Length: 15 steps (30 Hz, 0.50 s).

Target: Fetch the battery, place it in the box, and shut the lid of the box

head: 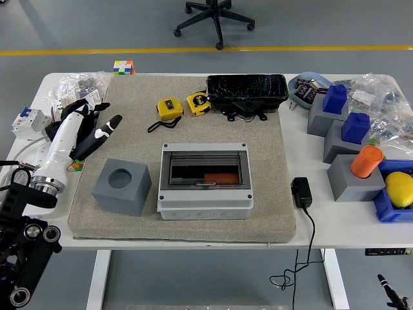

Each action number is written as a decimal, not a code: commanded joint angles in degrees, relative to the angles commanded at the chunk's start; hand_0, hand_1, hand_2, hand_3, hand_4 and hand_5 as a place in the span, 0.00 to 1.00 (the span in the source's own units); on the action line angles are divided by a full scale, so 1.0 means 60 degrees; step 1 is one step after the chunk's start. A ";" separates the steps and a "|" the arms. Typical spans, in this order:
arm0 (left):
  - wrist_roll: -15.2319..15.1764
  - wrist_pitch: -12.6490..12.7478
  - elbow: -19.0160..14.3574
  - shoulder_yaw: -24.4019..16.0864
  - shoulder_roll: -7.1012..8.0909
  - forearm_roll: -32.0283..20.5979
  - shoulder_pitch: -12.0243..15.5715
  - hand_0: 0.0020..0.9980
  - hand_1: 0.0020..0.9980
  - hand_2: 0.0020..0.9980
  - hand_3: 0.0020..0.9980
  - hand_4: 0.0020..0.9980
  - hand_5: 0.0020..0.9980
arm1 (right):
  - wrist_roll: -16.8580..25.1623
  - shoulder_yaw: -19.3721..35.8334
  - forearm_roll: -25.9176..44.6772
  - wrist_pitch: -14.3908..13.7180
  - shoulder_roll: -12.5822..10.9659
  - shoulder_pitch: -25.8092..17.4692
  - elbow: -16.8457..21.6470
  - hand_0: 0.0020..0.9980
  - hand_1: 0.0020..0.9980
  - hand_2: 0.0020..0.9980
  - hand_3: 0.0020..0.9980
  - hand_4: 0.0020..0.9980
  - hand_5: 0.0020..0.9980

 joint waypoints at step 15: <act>-0.0013 0.0009 -0.0023 -0.0011 0.0001 0.0010 -0.0009 0.95 0.92 0.80 0.76 1.00 1.00 | 0.0005 -0.0031 0.0024 -0.0004 0.0004 0.0001 0.0004 0.82 0.82 0.78 0.82 1.00 1.00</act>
